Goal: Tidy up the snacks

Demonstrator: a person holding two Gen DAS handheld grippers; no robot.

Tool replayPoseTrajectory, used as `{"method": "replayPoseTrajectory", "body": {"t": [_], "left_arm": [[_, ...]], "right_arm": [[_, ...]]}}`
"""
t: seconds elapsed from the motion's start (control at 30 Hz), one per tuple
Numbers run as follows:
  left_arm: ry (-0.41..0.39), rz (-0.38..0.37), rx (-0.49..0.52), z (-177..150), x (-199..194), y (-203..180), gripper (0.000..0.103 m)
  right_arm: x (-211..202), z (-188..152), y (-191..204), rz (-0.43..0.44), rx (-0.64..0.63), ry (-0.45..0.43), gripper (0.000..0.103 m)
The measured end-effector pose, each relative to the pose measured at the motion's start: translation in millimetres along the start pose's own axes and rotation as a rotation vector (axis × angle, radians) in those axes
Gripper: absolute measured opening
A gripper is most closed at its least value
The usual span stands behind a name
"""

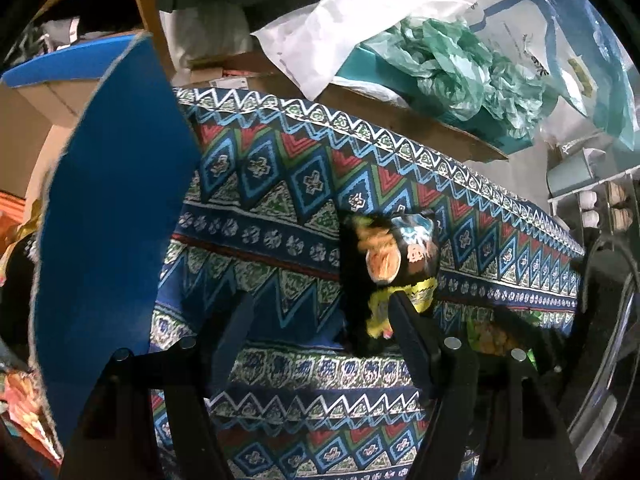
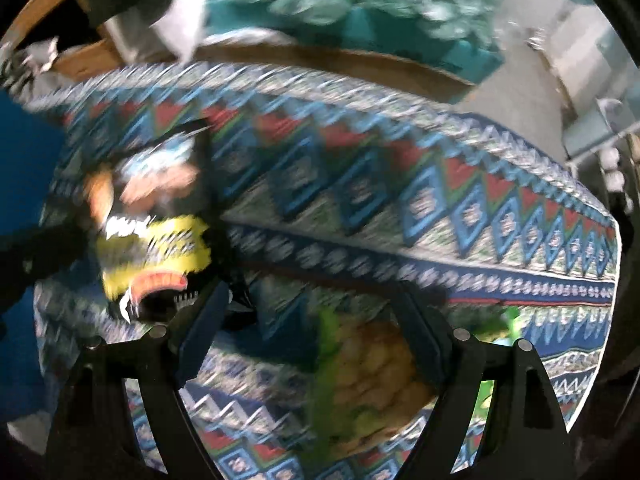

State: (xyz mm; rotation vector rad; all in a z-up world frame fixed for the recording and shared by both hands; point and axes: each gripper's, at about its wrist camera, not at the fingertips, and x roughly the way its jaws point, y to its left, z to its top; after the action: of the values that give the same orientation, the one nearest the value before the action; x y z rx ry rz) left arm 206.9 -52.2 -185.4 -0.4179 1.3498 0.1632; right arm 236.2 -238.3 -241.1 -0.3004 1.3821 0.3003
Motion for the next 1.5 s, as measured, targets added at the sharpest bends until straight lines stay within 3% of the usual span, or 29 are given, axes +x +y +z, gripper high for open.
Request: {"method": "replayPoseTrajectory", "body": {"t": [0.2, 0.5, 0.63, 0.9, 1.1, 1.5], "left_arm": [[-0.017, -0.003, 0.015, -6, -12, 3, 0.071], [-0.018, -0.026, 0.055, -12, -19, -6, 0.072], [-0.02, -0.029, 0.053, -15, -18, -7, 0.078], [-0.001, -0.039, 0.048, -13, -10, -13, 0.078], [0.018, -0.034, 0.035, -10, 1, -13, 0.078], [0.051, -0.039, 0.011, -1, 19, -22, 0.078]], "right_arm": [[-13, -15, 13, 0.021, 0.01, -0.012, 0.084], [-71, -42, -36, 0.016, 0.276, -0.055, 0.085], [-78, -64, -59, 0.038, 0.403, -0.055, 0.085], [-62, -88, -99, 0.1, 0.622, -0.035, 0.085], [-44, -86, -118, 0.136, 0.715, -0.038, 0.085], [-2, -47, -118, 0.093, 0.688, -0.011, 0.085]]}}
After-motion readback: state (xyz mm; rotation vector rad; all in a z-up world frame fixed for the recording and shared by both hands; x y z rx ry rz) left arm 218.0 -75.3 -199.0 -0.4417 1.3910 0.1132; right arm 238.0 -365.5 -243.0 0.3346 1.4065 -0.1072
